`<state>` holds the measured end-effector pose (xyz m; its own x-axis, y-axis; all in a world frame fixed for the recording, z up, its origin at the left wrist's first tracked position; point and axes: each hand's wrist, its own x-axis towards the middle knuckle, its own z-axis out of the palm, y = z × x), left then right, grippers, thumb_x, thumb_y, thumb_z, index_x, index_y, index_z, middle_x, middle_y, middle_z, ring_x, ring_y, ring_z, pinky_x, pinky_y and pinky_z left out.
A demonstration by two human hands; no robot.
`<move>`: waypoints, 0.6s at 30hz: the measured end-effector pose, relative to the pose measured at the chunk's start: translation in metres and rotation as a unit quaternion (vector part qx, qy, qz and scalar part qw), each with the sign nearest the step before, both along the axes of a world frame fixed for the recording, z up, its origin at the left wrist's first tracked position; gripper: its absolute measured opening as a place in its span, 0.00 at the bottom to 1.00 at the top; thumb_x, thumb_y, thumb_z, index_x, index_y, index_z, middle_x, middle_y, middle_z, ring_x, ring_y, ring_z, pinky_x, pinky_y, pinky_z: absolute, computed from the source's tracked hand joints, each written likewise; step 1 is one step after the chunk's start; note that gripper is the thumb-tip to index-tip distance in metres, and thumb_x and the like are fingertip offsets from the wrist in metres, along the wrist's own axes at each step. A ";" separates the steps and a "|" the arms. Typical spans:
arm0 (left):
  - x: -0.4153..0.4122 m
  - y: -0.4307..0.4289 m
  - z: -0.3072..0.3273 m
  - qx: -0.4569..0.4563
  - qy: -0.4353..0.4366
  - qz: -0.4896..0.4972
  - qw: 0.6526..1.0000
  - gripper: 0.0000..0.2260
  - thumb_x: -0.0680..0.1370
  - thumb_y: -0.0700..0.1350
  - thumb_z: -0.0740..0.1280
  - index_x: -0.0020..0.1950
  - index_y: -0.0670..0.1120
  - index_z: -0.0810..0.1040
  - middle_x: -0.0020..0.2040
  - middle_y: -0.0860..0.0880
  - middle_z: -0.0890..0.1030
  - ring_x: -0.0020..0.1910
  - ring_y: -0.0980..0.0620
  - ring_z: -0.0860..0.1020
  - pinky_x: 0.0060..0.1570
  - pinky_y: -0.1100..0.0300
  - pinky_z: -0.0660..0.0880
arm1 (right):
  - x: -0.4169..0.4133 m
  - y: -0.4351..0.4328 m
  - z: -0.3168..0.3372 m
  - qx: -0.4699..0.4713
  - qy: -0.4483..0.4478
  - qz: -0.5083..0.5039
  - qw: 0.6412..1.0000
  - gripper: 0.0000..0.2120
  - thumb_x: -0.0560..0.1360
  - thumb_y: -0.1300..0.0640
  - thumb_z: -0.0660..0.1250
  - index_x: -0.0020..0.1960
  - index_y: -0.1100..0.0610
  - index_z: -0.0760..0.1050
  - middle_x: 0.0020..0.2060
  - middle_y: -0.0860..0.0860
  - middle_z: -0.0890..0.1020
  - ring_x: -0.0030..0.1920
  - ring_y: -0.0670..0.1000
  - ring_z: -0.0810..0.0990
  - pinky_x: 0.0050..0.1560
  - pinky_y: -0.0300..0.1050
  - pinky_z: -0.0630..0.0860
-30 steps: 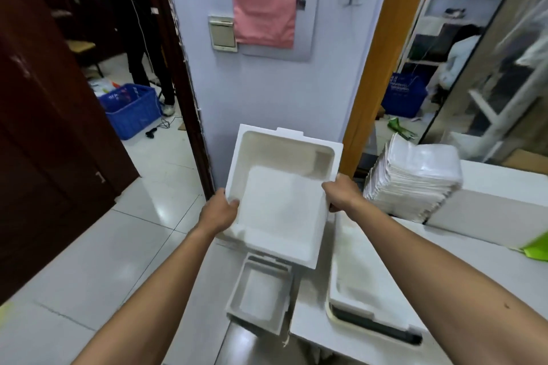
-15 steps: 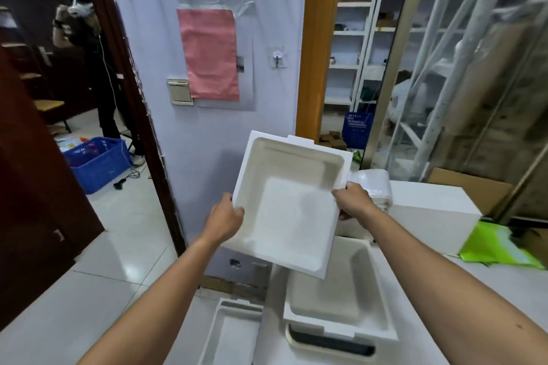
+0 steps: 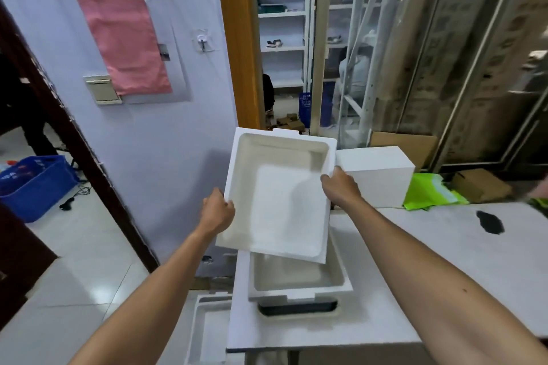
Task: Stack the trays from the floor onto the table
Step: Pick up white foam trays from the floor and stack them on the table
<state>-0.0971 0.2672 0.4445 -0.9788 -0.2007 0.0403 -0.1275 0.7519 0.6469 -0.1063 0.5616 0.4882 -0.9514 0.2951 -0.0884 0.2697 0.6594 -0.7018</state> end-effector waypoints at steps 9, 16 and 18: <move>-0.014 0.017 -0.011 0.030 -0.032 -0.003 0.999 0.07 0.77 0.41 0.61 0.51 0.38 0.73 0.51 0.40 0.78 0.56 0.39 0.73 0.50 0.52 0.72 | 0.012 0.027 -0.024 -0.086 -0.099 0.041 0.991 0.19 0.75 0.46 0.65 0.59 0.58 0.77 0.45 0.56 0.84 0.34 0.57 0.84 0.29 0.45 0.80; -0.005 0.022 -0.005 0.049 -0.053 -0.039 0.997 0.06 0.74 0.43 0.67 0.43 0.45 0.70 0.42 0.46 0.78 0.46 0.43 0.78 0.41 0.51 0.79 | 0.009 0.036 -0.034 -0.043 -0.085 0.023 0.995 0.20 0.74 0.48 0.63 0.63 0.54 0.77 0.54 0.53 0.83 0.49 0.57 0.82 0.52 0.50 0.81; -0.005 0.018 -0.002 0.061 -0.082 -0.060 0.993 0.09 0.75 0.46 0.68 0.50 0.45 0.71 0.44 0.46 0.80 0.44 0.46 0.80 0.43 0.49 0.81 | 0.007 0.037 -0.027 -0.005 -0.065 0.023 0.998 0.19 0.75 0.49 0.62 0.64 0.52 0.77 0.55 0.53 0.83 0.50 0.58 0.81 0.52 0.50 0.80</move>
<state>-0.1022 0.2848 0.4428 -0.9873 -0.0767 -0.1391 -0.1535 0.6848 0.7124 -0.0993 0.5987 0.4612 -0.9441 0.2492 -0.2156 0.3287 0.6660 -0.6696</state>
